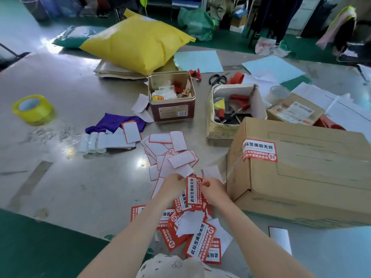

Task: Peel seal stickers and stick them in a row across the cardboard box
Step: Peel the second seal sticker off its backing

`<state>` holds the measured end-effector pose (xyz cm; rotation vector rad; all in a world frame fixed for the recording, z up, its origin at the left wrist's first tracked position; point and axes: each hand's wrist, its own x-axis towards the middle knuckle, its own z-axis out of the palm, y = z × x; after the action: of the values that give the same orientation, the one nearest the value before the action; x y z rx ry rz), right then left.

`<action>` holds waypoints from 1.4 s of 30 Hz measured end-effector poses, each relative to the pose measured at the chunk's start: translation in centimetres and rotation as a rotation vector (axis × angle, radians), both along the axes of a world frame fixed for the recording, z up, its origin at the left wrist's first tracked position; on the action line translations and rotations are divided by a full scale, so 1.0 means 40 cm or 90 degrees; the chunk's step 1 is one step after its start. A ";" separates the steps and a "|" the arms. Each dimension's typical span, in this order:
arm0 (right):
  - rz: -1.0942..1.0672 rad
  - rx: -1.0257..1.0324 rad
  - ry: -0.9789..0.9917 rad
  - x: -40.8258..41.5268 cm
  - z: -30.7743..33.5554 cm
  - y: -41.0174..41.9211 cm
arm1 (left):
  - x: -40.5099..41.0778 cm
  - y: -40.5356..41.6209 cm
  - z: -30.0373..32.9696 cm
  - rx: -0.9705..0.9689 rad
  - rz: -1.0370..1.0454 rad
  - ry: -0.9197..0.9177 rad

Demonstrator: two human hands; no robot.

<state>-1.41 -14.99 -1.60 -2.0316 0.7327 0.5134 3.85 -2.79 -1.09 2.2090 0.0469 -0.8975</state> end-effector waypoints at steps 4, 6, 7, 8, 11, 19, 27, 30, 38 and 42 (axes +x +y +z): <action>-0.025 0.028 0.035 -0.019 -0.025 -0.004 | -0.005 -0.010 -0.018 0.052 0.010 0.015; -0.046 0.053 0.036 -0.020 -0.033 -0.003 | 0.000 -0.010 -0.026 0.056 0.027 0.025; -0.058 0.063 0.038 -0.020 -0.035 -0.002 | 0.001 -0.011 -0.028 0.047 0.039 0.042; -0.068 0.071 0.039 -0.021 -0.037 -0.002 | 0.002 -0.012 -0.028 0.033 0.054 0.072; -0.080 0.072 0.037 -0.021 -0.043 -0.003 | 0.002 -0.011 -0.032 -0.020 0.094 0.145; -0.081 0.074 0.022 -0.022 -0.046 -0.003 | -0.016 -0.024 -0.038 -0.050 0.068 0.137; -0.098 0.160 -0.101 -0.035 0.004 -0.022 | -0.001 -0.015 0.022 -0.252 0.093 0.134; -0.085 0.178 -0.139 -0.036 0.058 -0.020 | 0.011 0.000 0.044 -0.343 0.128 0.165; -0.029 0.287 -0.147 -0.040 0.144 -0.033 | 0.017 0.023 0.102 -0.415 0.032 0.192; -0.014 0.291 -0.180 -0.033 0.152 -0.035 | 0.015 0.026 0.127 -0.438 0.021 0.184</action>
<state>-2.73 -16.38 4.49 -1.6210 0.4187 0.3341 4.44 -1.74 3.99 1.4341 -0.0784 -1.0218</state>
